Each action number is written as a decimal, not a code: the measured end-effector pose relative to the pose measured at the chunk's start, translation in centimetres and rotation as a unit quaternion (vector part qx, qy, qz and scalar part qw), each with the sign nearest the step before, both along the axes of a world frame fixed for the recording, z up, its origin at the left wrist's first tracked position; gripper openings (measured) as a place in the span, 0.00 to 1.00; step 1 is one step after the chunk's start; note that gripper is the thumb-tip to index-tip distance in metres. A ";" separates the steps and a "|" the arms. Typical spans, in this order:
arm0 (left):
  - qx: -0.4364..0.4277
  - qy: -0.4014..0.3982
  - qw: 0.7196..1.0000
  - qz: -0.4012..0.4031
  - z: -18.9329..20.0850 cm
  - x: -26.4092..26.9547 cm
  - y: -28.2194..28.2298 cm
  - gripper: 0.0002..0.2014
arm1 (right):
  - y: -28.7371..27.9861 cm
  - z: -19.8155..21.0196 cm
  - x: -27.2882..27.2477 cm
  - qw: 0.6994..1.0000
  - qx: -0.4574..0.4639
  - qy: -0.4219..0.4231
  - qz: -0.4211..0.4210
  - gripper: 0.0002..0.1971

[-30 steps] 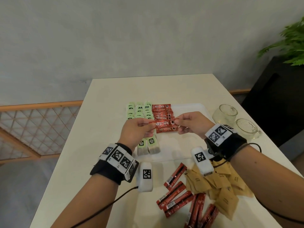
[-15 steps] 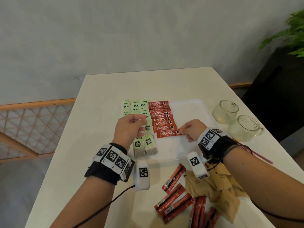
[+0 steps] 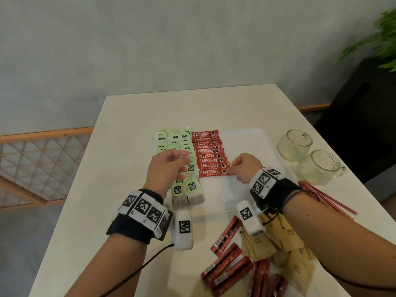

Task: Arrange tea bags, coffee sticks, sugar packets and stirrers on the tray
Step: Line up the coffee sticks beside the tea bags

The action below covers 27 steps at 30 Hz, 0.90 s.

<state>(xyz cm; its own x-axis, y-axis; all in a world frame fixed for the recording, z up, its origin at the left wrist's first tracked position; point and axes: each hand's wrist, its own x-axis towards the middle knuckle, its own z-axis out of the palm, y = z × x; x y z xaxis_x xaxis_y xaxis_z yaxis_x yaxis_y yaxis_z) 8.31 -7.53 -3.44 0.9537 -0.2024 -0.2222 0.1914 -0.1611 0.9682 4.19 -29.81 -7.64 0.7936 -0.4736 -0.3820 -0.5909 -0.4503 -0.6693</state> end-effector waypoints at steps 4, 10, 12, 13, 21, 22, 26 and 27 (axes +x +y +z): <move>0.023 -0.019 0.999 -0.023 1.1 -0.2 -0.3 0.07 | 0.1 0.9 -0.1 1.000 -0.012 0.007 0.009 0.13; 0.051 -0.092 0.990 -0.089 5.1 -2.2 -0.1 0.06 | 0.4 6.3 -2.0 0.993 -0.017 -0.096 0.065 0.12; 0.084 -0.113 0.982 -0.123 5.7 -3.7 -0.1 0.05 | 0.8 7.7 -3.6 0.988 0.005 -0.125 0.092 0.10; 0.106 -0.123 0.976 -0.142 5.8 -4.7 -0.1 0.05 | 1.0 8.0 -4.6 0.985 0.018 -0.133 0.105 0.09; 0.310 -0.186 0.870 -0.336 2.1 -12.7 -2.2 0.05 | 1.4 6.1 -13.3 0.967 0.034 -0.093 0.233 0.08; 0.340 -0.194 0.845 -0.365 1.5 -13.8 -2.5 0.07 | 1.3 5.5 -14.3 0.965 0.021 -0.078 0.251 0.08; 0.459 -0.225 0.746 -0.427 -0.6 -17.0 -3.8 0.17 | 0.7 4.0 -18.0 0.952 -0.036 -0.001 0.304 0.08; 0.479 -0.230 0.731 -0.428 -0.9 -17.4 -4.1 0.20 | 0.5 3.8 -18.7 0.950 -0.035 0.014 0.311 0.09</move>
